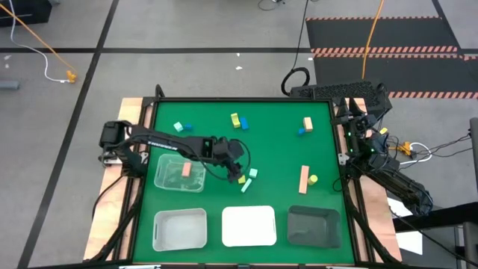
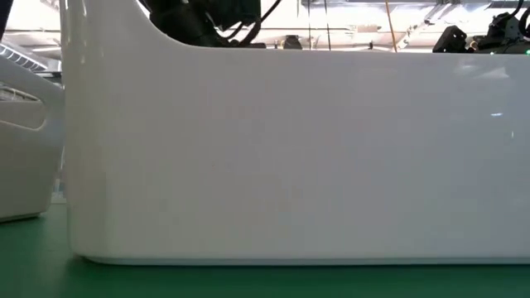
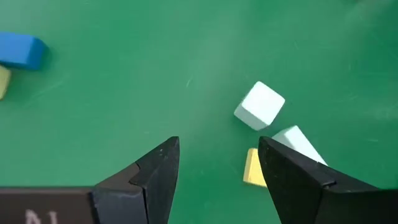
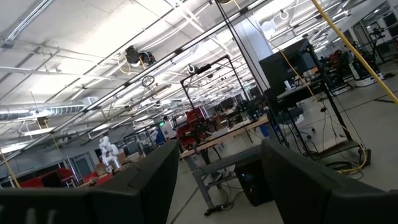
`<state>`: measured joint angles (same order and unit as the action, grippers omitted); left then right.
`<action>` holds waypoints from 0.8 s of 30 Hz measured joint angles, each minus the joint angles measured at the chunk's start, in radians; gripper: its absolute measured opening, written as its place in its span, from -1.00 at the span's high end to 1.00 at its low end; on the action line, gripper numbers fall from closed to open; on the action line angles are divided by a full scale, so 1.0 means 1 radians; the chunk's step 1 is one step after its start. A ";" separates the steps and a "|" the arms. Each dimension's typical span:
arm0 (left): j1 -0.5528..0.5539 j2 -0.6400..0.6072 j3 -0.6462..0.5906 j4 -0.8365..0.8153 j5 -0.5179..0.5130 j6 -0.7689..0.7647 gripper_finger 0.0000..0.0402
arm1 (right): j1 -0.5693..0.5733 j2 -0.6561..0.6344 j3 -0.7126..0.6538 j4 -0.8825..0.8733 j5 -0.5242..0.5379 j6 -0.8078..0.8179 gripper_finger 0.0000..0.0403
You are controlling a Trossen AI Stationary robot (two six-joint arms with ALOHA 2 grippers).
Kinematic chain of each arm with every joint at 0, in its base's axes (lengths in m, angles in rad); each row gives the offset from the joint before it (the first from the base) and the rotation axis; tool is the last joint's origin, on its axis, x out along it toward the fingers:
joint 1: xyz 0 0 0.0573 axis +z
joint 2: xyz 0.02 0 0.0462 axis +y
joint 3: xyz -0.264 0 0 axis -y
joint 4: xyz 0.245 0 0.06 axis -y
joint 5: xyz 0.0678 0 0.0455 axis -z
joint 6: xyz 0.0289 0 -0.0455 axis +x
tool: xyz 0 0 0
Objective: Sort & place blocks by color
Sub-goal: Put the bottom left green block into the gray bin
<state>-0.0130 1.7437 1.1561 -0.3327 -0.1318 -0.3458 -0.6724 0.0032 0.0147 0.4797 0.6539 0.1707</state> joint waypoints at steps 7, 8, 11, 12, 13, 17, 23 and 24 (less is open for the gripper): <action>-0.057 0.062 0.000 0.072 0.000 0.006 -0.34 | 0.000 0.000 0.000 0.001 0.000 0.000 -0.11; -0.063 0.071 0.000 0.070 0.000 0.017 -0.39 | 0.000 0.000 0.000 0.001 0.000 0.000 -0.11; -0.074 0.099 0.000 0.053 -0.003 0.084 -0.51 | 0.000 0.000 0.000 0.001 0.000 0.000 -0.11; -0.076 0.111 0.000 0.046 -0.006 0.102 -0.54 | 0.000 0.000 0.000 0.001 0.000 0.000 -0.11; -0.078 0.126 0.000 0.046 -0.012 0.112 -0.57 | 0.000 0.000 0.000 0.001 0.000 0.000 -0.11; -0.079 0.162 0.000 0.049 -0.034 0.106 -0.61 | 0.000 0.000 0.000 0.001 0.000 0.000 -0.11; -0.073 0.167 0.000 0.057 -0.037 0.147 -0.61 | 0.000 0.000 0.000 0.001 0.000 0.000 -0.11; -0.070 0.167 0.000 0.057 -0.036 0.160 -0.61 | 0.000 0.000 0.000 0.001 0.000 0.000 -0.11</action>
<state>-0.0834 1.9106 1.1557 -0.2760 -0.1681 -0.1858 -0.6724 0.0032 0.0143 0.4808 0.6537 0.1707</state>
